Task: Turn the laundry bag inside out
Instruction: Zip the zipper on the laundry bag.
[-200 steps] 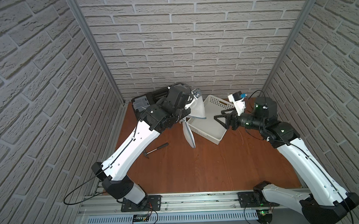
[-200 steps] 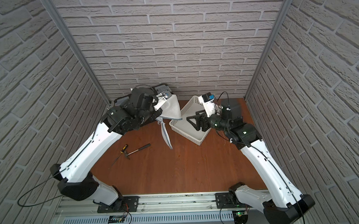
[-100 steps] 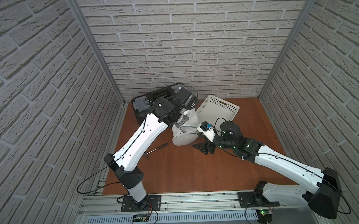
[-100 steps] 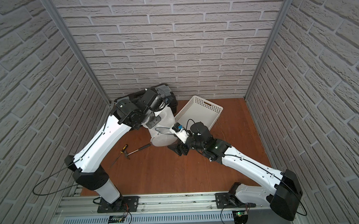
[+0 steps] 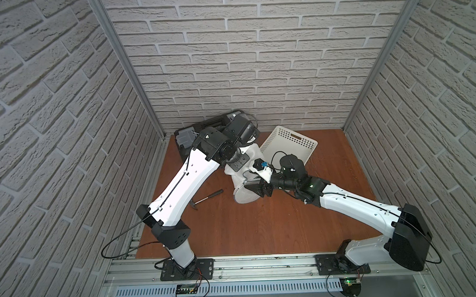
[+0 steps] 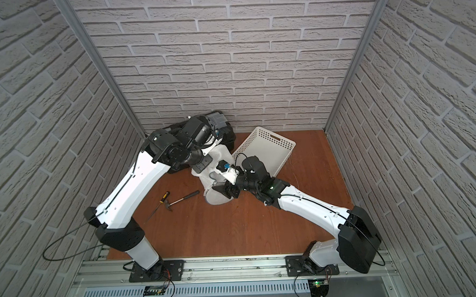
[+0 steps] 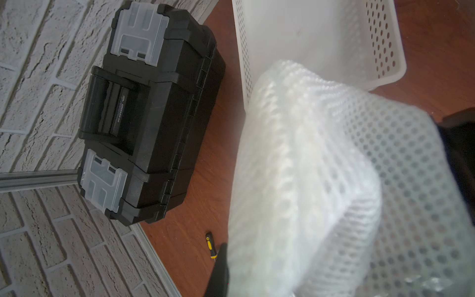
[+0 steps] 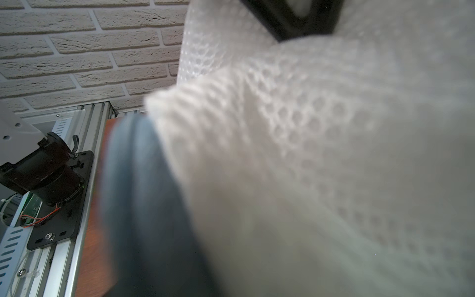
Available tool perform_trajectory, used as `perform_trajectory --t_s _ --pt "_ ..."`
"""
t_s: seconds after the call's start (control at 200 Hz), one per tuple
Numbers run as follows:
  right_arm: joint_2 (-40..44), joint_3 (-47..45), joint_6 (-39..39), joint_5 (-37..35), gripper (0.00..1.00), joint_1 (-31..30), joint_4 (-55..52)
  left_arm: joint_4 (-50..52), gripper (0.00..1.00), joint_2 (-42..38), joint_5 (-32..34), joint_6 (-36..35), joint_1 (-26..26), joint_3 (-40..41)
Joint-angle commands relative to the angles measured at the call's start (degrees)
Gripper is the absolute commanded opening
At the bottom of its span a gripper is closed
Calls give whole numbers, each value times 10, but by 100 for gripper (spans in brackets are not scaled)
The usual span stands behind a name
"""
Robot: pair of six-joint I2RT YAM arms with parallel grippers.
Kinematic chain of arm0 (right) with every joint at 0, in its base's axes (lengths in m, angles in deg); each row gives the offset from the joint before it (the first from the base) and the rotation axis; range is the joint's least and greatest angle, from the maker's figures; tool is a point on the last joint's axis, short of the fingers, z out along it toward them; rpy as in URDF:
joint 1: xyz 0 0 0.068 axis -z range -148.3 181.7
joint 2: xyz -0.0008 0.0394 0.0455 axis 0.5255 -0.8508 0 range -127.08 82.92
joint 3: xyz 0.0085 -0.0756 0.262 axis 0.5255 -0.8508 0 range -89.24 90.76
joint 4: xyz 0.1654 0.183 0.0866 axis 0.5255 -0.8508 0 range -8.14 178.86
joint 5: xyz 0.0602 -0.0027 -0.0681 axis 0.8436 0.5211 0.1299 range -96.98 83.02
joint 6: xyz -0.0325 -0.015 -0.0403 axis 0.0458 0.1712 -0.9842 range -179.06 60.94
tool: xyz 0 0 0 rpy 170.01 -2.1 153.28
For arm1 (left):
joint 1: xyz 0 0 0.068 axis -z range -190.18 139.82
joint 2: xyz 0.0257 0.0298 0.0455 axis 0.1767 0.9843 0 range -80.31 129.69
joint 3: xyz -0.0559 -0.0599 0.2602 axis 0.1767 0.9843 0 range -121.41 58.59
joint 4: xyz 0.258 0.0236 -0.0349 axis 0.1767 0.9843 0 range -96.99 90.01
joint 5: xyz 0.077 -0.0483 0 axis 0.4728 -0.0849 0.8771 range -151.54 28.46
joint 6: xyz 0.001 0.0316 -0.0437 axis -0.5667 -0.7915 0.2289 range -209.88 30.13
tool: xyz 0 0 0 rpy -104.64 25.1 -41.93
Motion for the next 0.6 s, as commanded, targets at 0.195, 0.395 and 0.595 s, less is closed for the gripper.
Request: perform_trajectory --t_s 0.195,0.395,0.595 --pt "-30 42 19 46 42 -4 32 -1 0 -8 -16 4 -5 -13" --pt "-21 38 47 43 11 -4 27 -14 9 -8 6 -6 -8 -12" --pt "-1 47 153 18 3 -1 22 -113 84 -39 113 -27 -7 21"
